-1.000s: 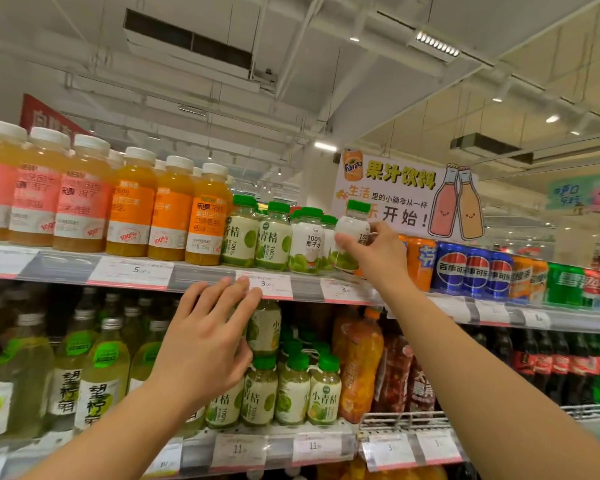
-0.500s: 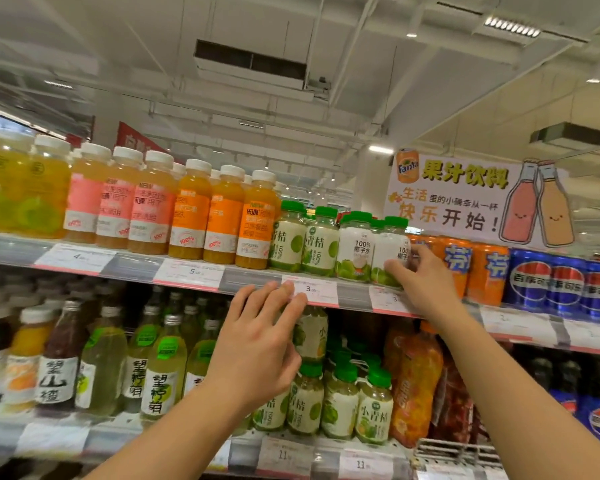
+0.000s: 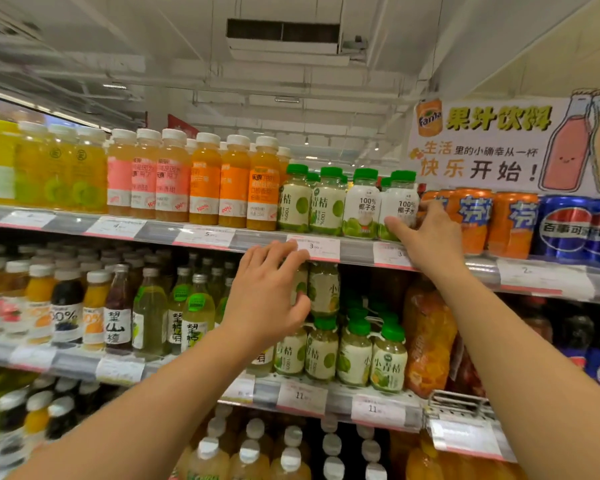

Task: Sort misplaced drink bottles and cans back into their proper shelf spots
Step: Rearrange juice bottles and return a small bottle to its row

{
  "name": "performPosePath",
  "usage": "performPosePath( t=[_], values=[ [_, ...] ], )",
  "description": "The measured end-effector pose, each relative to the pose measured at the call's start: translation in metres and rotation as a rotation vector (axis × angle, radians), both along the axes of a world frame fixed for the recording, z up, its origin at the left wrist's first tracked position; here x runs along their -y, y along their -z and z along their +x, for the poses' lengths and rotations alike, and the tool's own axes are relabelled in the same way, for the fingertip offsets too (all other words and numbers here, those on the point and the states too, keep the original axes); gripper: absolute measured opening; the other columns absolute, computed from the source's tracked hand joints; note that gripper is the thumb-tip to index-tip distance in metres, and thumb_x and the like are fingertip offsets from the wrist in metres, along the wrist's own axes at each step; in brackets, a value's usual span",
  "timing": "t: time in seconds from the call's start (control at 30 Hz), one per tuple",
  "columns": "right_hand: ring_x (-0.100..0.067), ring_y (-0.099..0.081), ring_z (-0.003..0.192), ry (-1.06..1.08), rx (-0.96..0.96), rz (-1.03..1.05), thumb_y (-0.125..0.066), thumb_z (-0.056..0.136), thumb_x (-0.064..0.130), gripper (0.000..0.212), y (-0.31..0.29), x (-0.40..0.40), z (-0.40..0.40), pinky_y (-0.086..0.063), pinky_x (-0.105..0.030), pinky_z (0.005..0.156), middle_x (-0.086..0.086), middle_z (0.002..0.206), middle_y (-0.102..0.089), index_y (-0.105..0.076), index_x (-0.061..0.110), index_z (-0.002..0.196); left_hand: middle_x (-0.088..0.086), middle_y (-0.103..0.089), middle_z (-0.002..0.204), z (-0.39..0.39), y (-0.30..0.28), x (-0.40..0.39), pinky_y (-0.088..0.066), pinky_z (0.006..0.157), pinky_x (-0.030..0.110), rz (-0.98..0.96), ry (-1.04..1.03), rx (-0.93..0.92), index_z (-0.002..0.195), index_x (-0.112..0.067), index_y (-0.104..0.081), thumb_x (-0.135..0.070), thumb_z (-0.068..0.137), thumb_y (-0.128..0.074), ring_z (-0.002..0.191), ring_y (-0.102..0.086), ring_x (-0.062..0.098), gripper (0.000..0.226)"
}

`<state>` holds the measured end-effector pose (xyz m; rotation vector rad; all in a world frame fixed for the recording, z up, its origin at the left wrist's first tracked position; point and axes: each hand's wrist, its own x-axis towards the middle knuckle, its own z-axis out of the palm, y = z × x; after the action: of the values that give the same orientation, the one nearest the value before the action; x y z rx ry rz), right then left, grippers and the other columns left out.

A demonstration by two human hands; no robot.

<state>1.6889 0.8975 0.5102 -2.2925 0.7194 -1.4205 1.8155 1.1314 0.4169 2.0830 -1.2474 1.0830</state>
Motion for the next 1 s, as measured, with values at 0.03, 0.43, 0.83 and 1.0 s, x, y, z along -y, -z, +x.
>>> performPosePath(
  t=[0.03,0.43,0.83,1.0],
  values=[
    [-0.029,-0.065,0.119,0.000,0.001,0.002,-0.070,0.093,0.051,0.059,0.000,-0.001,-0.001,-0.048,-0.037,0.087,-0.008,0.132,-0.069,-0.052,0.014,0.134,0.000,-0.048,0.146,-0.003,-0.002,-0.001,-0.030,0.116,0.043,0.014,-0.003,-0.016,0.140,-0.024,-0.049,-0.043,0.082,-0.056,0.131,-0.041,0.024,0.062],
    [-0.047,-0.062,0.114,0.081,-0.149,-0.089,-0.073,0.091,0.032,0.058,0.014,-0.042,-0.024,-0.051,-0.049,0.090,-0.025,0.128,-0.065,-0.050,0.002,0.136,0.000,-0.045,0.150,-0.034,-0.018,-0.072,-0.041,0.109,0.046,0.270,-0.007,-0.175,0.142,-0.024,-0.050,-0.046,0.093,-0.051,0.137,-0.037,0.023,0.054],
    [-0.033,-0.065,0.108,0.002,-0.367,-0.070,-0.074,0.091,0.042,0.049,0.044,-0.194,-0.016,-0.054,-0.046,0.092,-0.013,0.127,-0.068,-0.060,0.016,0.130,-0.010,-0.072,0.103,-0.002,0.000,-0.289,-0.059,0.076,0.038,0.470,-0.030,-0.306,0.110,-0.032,-0.067,-0.050,0.094,-0.049,0.090,-0.065,0.013,0.030],
    [-0.023,-0.066,0.110,-0.151,-0.537,-0.088,-0.072,0.091,0.046,0.041,0.053,-0.278,0.004,-0.054,-0.041,0.095,0.001,0.126,-0.069,-0.063,0.027,0.125,-0.014,-0.070,0.116,0.022,0.004,-0.380,-0.056,0.082,0.031,0.468,-0.033,-0.328,0.122,-0.031,-0.066,-0.049,0.096,-0.051,0.098,-0.063,0.007,0.035]
  ],
)
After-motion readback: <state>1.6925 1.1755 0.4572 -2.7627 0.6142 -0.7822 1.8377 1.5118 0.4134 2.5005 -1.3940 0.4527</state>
